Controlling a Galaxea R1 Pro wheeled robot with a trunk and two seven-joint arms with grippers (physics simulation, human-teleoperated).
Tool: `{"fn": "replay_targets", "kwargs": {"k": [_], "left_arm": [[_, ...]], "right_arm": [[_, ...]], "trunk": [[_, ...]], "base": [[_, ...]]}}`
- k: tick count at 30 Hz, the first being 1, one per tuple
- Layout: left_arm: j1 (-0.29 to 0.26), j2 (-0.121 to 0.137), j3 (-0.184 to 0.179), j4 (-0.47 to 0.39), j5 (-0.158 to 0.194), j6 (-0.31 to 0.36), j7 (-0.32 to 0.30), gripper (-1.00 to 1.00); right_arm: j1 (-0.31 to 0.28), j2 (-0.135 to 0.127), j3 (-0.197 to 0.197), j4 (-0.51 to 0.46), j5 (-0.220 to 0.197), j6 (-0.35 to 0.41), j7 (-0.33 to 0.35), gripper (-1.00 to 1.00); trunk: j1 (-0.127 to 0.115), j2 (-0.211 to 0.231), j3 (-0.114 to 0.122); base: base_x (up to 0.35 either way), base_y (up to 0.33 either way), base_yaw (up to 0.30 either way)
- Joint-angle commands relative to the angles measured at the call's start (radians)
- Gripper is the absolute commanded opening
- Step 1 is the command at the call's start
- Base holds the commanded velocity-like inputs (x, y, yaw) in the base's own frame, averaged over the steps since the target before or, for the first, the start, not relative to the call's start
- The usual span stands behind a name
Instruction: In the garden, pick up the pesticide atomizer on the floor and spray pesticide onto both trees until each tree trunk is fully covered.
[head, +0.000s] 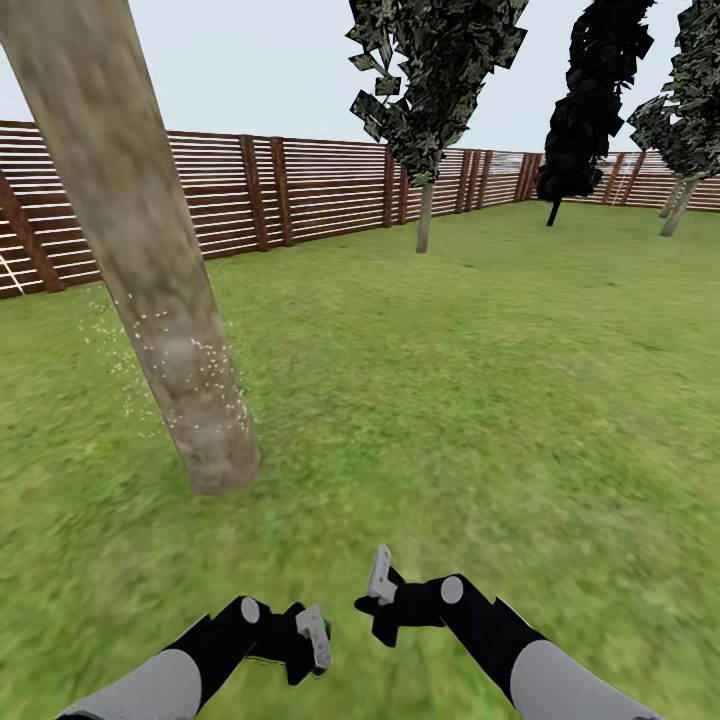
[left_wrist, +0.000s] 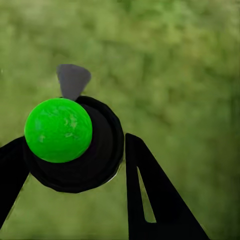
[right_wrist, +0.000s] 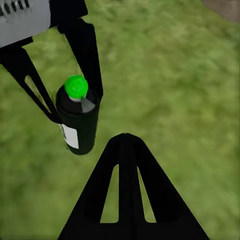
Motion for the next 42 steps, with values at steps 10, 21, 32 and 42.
{"fn": "replay_targets", "kwargs": {"k": [10, 21, 32, 42], "left_arm": [[-0.002, -0.03, -0.002, -0.046, -0.003, 0.014, 0.006, -1.0], [-0.003, -0.05, -0.001, -0.074, -0.002, 0.028, 0.007, -1.0], [0.0, -0.049, -0.001, -0.079, 0.003, 0.024, -0.005, -1.0], [0.0, -0.049, 0.0, -0.079, 0.006, 0.022, -0.035, -1.0]], "right_arm": [[0.0, 0.0, 0.002, -0.001, 0.0, -0.001, 0.0, -1.0], [0.0, 0.003, 0.002, -0.001, 0.0, -0.001, 0.0, -1.0], [0.0, 0.011, 0.002, -0.002, 0.0, -0.001, 0.0, -1.0], [0.0, 0.011, 0.002, -0.002, 0.0, -0.001, 0.0, -1.0]], "trunk": [[0.0, 0.0, 0.0], [0.0, 0.0, 0.0], [0.0, 0.0, 0.0], [0.0, 0.0, 0.0]], "base": [[0.0, 0.0, 0.0], [0.0, 0.0, 0.0], [0.0, 0.0, 0.0], [0.0, 0.0, 0.0]]}}
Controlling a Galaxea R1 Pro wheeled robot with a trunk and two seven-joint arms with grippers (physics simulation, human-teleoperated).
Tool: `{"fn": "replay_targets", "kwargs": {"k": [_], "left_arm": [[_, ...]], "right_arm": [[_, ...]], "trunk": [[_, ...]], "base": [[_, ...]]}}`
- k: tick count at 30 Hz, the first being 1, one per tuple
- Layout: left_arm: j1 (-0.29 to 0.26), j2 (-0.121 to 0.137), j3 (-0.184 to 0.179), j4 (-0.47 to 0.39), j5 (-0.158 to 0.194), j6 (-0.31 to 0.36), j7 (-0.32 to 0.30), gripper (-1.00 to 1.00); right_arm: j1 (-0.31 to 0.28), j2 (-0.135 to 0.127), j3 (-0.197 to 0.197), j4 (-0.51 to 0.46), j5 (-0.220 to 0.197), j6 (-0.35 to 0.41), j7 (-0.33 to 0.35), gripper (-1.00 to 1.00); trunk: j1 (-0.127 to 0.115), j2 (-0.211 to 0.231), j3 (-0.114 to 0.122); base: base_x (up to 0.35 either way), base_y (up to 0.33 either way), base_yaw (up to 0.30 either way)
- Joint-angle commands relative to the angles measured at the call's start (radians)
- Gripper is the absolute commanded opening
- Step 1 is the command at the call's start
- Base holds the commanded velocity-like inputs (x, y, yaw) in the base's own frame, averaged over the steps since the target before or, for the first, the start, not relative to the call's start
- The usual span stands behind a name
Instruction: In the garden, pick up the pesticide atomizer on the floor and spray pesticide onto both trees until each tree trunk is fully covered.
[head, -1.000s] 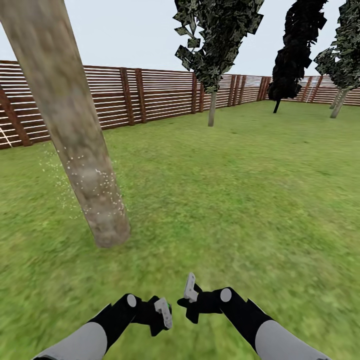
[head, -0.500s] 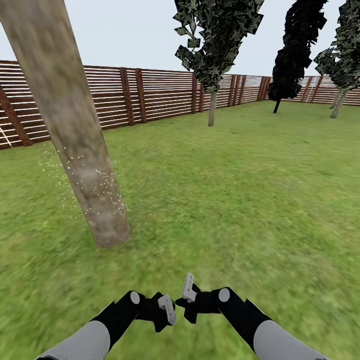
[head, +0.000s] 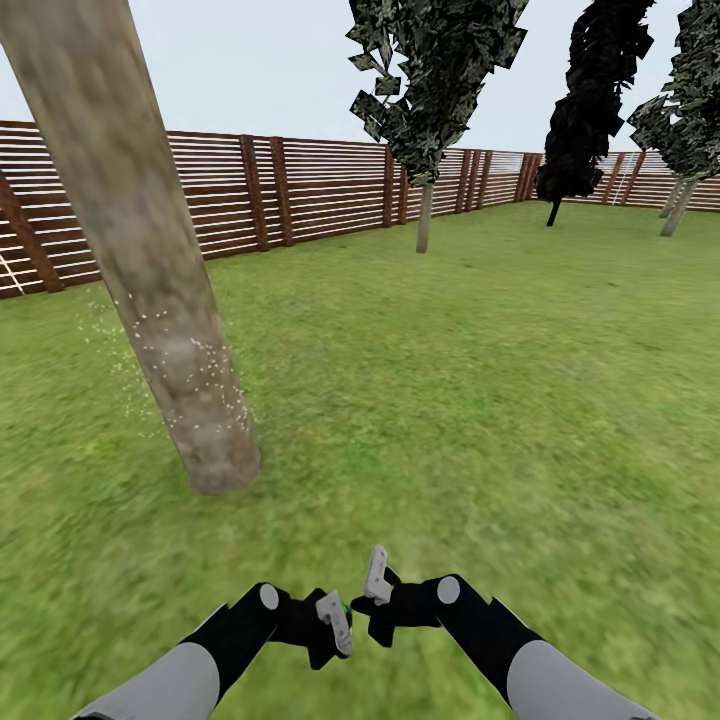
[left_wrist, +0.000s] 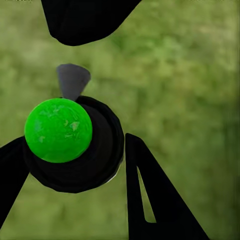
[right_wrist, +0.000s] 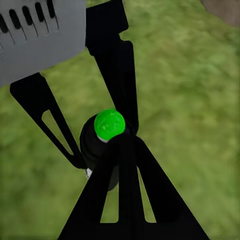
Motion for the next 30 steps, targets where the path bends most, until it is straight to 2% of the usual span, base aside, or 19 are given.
{"fn": "replay_targets", "kwargs": {"k": [1, 18, 21, 23, 24, 26, 27, 28, 29, 30], "left_arm": [[0.0, 0.0, 0.0, 0.0, 0.001, 0.0, 0.0, -1.0], [0.0, -0.007, 0.002, -0.002, 0.002, 0.0, 0.0, -1.0], [0.0, 0.003, -0.001, 0.0, -0.006, 0.004, 0.003, -1.0], [0.002, 0.018, -0.001, 0.001, -0.007, 0.004, 0.005, -1.0], [0.005, 0.036, -0.001, 0.001, -0.007, 0.005, 0.006, -1.0], [0.008, 0.077, -0.001, 0.003, -0.007, 0.005, 0.007, -1.0], [0.009, 0.119, 0.003, 0.006, -0.006, 0.005, 0.009, -1.0], [0.011, 0.145, 0.006, 0.008, -0.005, 0.004, 0.01, -1.0], [0.014, 0.2, 0.009, 0.012, -0.001, -0.001, 0.012, -1.0], [0.015, 0.25, 0.011, 0.015, 0.005, -0.005, 0.014, -1.0]], "right_arm": [[0.0, 0.0, 0.0, 0.0, 0.0, 0.0, 0.0, -1.0], [0.0, 0.0, 0.0, 0.0, 0.0, 0.0, 0.0, -1.0], [0.0, 0.0, 0.0, 0.0, 0.0, 0.0, 0.0, -1.0], [0.0, 0.0, 0.0, 0.0, 0.0, 0.0, 0.0, -1.0], [0.001, -0.001, 0.0, 0.0, 0.0, 0.0, 0.0, -1.0], [0.0, -0.001, -0.001, 0.0, 0.0, 0.0, 0.0, -1.0], [0.0, -0.001, -0.001, 0.001, 0.0, 0.0, 0.0, -1.0], [0.0, -0.001, -0.002, 0.001, 0.0, 0.0, 0.0, -1.0], [0.001, -0.001, -0.004, 0.002, 0.0, 0.001, -0.001, 1.0], [0.001, -0.002, -0.004, 0.002, -0.001, 0.001, -0.001, 1.0]], "trunk": [[0.0, 0.0, 0.0], [0.0, 0.0, 0.0], [0.0, 0.0, 0.0], [0.0, 0.0, 0.0], [0.0, 0.0, 0.0], [0.0, 0.0, 0.0], [0.0, 0.0, 0.0], [0.0, 0.0, 0.0], [0.0, 0.0, 0.0], [0.0, 0.0, 0.0]], "base": [[0.0, 0.0, 0.0], [0.0, 0.0, 0.0], [0.0, 0.0, 0.0], [0.0, 0.0, 0.0], [0.0, 0.0, 0.0], [0.0, 0.0, 0.0], [0.0, 0.0, 0.0], [0.0, 0.0, 0.0], [0.0, 0.0, 0.0], [0.0, 0.0, 0.0]]}}
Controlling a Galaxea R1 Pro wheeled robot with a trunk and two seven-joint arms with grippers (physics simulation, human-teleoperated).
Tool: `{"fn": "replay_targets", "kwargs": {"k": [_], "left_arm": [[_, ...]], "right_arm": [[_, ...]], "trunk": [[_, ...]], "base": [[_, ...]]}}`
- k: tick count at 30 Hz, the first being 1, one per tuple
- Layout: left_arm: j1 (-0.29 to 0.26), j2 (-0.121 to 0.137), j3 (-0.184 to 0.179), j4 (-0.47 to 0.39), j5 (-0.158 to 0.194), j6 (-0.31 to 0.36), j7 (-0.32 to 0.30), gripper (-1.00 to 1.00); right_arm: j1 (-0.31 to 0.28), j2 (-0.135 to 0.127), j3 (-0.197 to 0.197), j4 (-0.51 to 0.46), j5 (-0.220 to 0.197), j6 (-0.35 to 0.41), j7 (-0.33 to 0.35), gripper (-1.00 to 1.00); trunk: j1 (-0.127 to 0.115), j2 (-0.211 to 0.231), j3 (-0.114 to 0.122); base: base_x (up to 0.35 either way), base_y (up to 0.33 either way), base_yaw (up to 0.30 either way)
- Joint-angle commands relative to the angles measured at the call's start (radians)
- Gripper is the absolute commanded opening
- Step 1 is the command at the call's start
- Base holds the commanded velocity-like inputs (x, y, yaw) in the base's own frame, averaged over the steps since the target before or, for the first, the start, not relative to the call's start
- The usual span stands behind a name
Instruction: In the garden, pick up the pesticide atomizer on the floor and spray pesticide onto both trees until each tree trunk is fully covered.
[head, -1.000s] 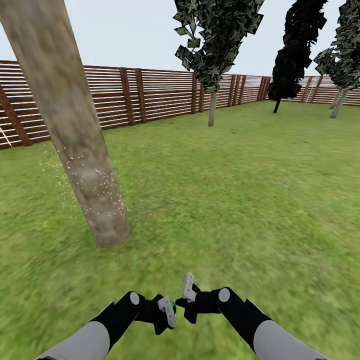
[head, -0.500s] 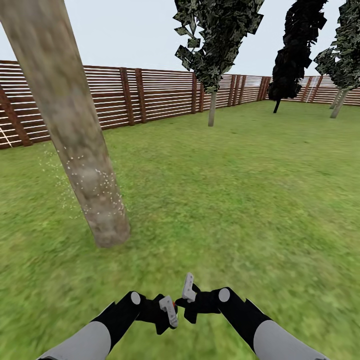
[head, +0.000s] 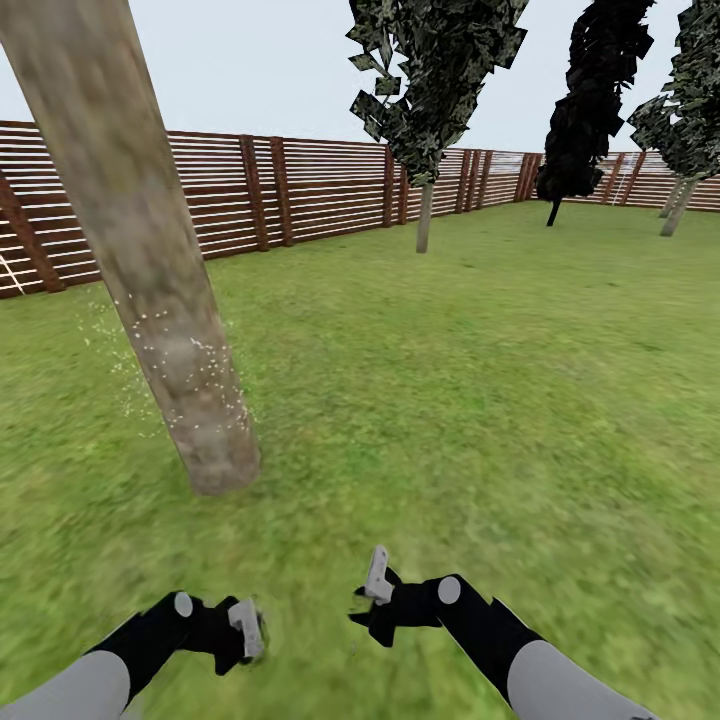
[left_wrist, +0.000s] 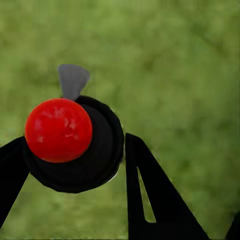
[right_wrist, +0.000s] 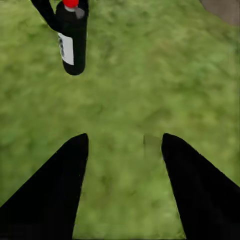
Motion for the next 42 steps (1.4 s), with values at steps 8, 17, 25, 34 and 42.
{"fn": "replay_targets", "kwargs": {"k": [8, 17, 25, 34, 42], "left_arm": [[0.035, 0.038, 0.027, 0.16, 0.388, -0.045, 0.309, -1.0], [0.236, 0.063, 0.07, 0.193, 0.964, -0.259, 0.642, -1.0], [0.293, 0.067, 0.07, 0.202, 0.983, -0.292, 0.658, -1.0], [0.294, 0.062, 0.069, 0.211, 0.984, -0.292, 0.658, -1.0], [0.294, 0.061, 0.07, 0.21, 0.985, -0.293, 0.658, -1.0]], "right_arm": [[0.001, -0.038, -0.195, 0.235, -0.03, -0.01, -0.208, 1.0], [0.151, -0.175, -0.88, 0.374, -0.04, -0.225, -0.581, 1.0], [0.179, -0.173, -0.887, 0.376, -0.039, -0.261, -0.577, 1.0], [0.211, -0.147, -0.887, 0.41, -0.037, -0.27, -0.581, 1.0], [0.269, -0.135, -0.887, 0.449, -0.034, -0.398, -0.582, 1.0]], "trunk": [[0.0, 0.0, 0.0], [0.0, 0.0, 0.0], [0.0, 0.0, 0.0], [0.0, 0.0, 0.0], [0.0, 0.0, 0.0]], "base": [[0.0, 0.0, 0.0], [0.0, 0.0, 0.0], [0.0, 0.0, 0.0], [0.0, 0.0, 0.0], [0.0, 0.0, 0.0]]}}
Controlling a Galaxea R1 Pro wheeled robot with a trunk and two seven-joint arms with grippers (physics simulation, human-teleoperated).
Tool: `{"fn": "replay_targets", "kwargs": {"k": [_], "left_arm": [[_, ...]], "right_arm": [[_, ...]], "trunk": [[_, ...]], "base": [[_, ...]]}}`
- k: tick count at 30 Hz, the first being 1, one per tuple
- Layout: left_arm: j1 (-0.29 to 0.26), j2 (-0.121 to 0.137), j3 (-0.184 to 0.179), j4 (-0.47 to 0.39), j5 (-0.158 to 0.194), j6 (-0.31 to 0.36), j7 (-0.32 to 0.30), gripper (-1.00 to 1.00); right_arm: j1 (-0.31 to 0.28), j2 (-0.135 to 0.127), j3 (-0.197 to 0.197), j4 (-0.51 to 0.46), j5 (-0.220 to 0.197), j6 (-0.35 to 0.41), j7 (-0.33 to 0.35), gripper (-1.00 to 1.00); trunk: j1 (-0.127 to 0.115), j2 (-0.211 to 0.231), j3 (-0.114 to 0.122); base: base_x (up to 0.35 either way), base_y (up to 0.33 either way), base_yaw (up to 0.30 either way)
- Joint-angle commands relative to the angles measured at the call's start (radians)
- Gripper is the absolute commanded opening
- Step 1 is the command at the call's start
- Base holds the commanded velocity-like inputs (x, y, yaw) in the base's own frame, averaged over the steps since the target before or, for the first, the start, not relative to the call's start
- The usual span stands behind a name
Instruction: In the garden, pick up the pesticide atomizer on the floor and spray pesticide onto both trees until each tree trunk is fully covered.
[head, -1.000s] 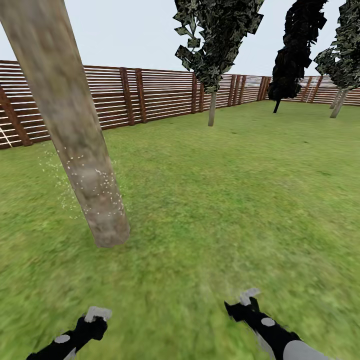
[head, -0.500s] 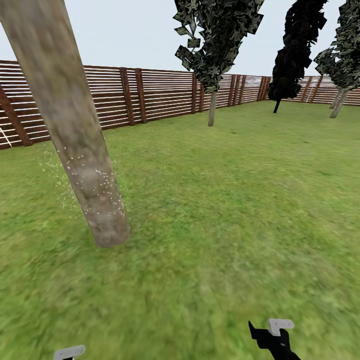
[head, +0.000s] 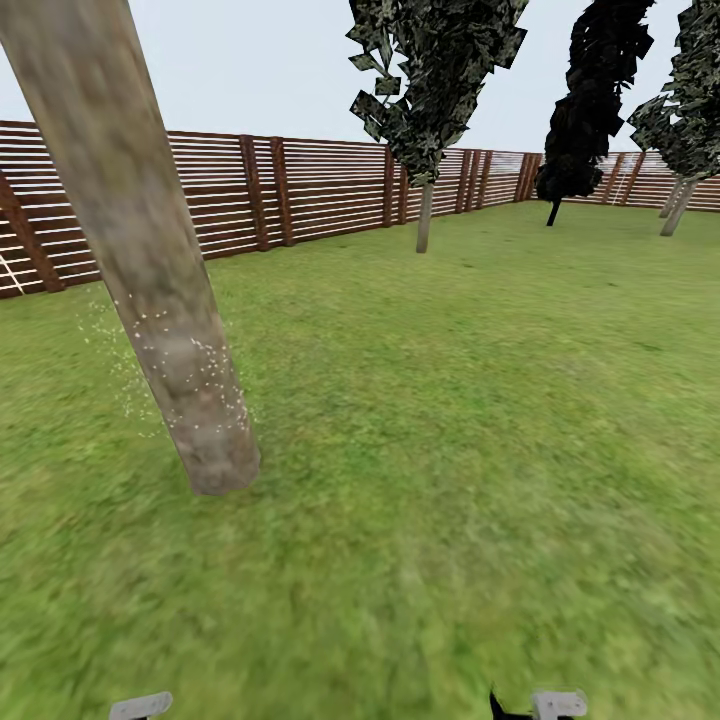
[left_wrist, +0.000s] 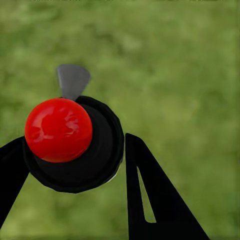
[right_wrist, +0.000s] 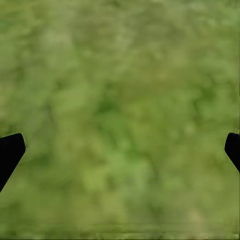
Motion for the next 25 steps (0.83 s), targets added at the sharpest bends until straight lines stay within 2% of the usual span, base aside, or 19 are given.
{"fn": "replay_targets", "kwargs": {"k": [1, 25], "left_arm": [[0.0, 0.0, 0.001, 0.0, 0.0, 0.0, 0.0, -1.0], [0.0, 0.0, 0.001, -0.012, 0.0, -0.019, 0.0, -1.0]], "right_arm": [[0.0, 0.002, -0.001, 0.009, 0.0, 0.0, 0.0, 1.0], [0.002, 0.003, -0.001, 0.015, 0.0, 0.0, 0.0, 1.0]], "trunk": [[0.0, 0.0, 0.0], [0.0, 0.0, 0.0]], "base": [[0.0, 0.0, 0.0], [0.0, 0.0, 0.0]]}}
